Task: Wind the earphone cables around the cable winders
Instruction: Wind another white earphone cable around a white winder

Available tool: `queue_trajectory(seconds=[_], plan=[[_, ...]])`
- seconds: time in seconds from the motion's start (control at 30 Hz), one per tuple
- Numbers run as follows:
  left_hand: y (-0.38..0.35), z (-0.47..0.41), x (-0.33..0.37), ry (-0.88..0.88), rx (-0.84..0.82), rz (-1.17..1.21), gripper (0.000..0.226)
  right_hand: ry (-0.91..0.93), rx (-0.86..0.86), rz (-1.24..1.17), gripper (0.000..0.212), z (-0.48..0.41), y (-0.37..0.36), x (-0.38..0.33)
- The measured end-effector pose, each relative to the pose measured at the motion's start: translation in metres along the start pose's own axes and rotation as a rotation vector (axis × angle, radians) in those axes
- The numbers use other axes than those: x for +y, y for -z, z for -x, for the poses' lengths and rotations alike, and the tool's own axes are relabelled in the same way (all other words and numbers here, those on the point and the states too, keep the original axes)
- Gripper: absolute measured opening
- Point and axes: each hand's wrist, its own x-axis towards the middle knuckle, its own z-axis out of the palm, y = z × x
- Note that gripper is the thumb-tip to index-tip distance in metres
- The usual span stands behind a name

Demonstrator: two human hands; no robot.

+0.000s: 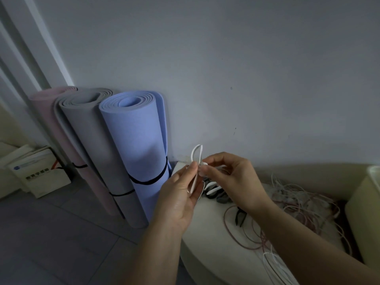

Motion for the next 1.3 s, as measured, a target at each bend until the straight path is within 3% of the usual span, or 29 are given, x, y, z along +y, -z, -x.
queue_trajectory(seconds=[0.13, 0.33, 0.43, 0.63, 0.8, 0.93, 1.07, 1.3], plan=[[0.001, 0.0, 0.0, 0.032, 0.008, -0.107, 0.011, -0.013, -0.026, 0.016, 0.003, -0.003, 0.005, 0.001], [0.01, -0.005, 0.008, 0.004, -0.006, -0.29, 0.03, -0.041, -0.068, 0.053, 0.004, -0.006, 0.015, 0.001], [0.016, -0.005, 0.012, 0.016, -0.077, -0.337, 0.03, -0.051, -0.111, 0.081, 0.018, -0.007, 0.02, -0.001], [0.021, -0.005, 0.016, 0.01, -0.191, -0.352, 0.034, -0.065, -0.174, 0.12, 0.013, -0.008, 0.028, -0.004], [0.014, -0.004, 0.016, -0.023, -0.151, -0.263, 0.035, -0.222, -0.112, -0.085, 0.02, -0.006, 0.029, -0.003], [0.012, -0.003, 0.015, -0.04, -0.103, -0.221, 0.027, -0.147, -0.268, 0.226, 0.019, 0.0, 0.017, 0.006], [0.017, -0.01, 0.014, -0.058, 0.045, -0.225, 0.016, -0.103, -0.383, 0.604, 0.028, 0.005, -0.002, 0.013], [0.027, -0.018, 0.015, -0.103, 0.164, -0.263, 0.009, -0.064, -0.524, 0.865, 0.03, 0.007, -0.007, -0.005]])
